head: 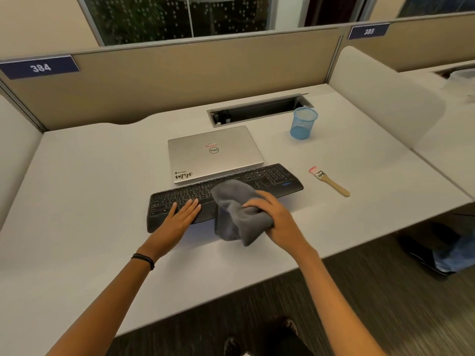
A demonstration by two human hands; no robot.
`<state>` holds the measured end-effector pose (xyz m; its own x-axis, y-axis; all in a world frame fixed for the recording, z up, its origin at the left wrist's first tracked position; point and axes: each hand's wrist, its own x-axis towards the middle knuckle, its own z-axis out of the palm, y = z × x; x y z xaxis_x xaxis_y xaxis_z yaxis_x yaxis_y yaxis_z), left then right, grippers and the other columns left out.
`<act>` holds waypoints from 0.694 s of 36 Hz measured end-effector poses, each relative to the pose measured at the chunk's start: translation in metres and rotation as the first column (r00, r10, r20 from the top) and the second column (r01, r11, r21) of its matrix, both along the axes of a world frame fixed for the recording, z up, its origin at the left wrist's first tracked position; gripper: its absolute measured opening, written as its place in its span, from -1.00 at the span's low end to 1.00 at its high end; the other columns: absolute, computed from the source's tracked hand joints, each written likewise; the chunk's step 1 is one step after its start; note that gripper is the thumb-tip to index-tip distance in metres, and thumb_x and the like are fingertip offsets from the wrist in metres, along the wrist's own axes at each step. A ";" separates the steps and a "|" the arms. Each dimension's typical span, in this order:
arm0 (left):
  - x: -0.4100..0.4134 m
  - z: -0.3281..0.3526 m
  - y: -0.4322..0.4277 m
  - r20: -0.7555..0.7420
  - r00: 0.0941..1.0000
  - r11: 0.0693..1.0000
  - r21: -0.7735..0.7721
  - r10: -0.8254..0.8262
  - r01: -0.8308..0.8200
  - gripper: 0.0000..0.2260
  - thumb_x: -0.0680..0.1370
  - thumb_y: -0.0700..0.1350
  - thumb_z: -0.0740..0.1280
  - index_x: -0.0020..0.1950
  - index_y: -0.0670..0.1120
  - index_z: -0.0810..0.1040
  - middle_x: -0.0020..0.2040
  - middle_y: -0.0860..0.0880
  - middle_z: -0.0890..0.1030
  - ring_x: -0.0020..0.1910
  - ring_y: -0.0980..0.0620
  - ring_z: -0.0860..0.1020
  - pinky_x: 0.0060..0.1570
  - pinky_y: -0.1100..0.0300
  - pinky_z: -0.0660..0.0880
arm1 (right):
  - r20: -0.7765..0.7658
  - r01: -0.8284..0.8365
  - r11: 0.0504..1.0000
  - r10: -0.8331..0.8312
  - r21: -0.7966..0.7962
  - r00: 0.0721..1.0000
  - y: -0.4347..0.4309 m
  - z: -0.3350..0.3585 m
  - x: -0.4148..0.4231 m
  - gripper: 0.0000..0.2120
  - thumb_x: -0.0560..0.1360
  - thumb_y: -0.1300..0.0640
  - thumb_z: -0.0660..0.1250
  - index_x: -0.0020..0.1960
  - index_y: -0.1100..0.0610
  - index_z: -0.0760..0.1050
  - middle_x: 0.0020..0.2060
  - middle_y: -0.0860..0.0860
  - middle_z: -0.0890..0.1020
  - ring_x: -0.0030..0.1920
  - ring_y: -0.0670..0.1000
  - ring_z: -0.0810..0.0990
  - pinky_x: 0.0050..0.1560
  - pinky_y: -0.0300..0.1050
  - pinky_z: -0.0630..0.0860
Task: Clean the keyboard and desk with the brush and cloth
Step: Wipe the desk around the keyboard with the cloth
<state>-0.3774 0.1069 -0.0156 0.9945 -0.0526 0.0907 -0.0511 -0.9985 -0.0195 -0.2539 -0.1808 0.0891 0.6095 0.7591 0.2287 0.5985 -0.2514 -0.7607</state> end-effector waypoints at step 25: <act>-0.052 -0.024 -0.031 0.009 1.000 0.994 0.108 -0.007 0.006 -0.01 0.22 -0.59 0.34 0.54 -0.18 -0.04 0.56 -0.12 -0.10 0.52 -0.12 -0.04 0.41 -0.16 -0.04 | 0.181 0.616 0.699 -0.595 -0.364 0.783 -0.106 -0.032 0.051 -0.69 0.48 0.33 0.18 0.16 0.11 0.47 0.18 0.14 0.46 0.06 0.20 0.50 0.00 0.02 0.42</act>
<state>-0.4295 0.0758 -0.0401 0.9932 -0.0692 0.0933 -0.0570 -0.9902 -0.1278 -0.2033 -0.2864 0.0569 0.9650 0.2586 0.0429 0.2454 -0.8337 -0.4947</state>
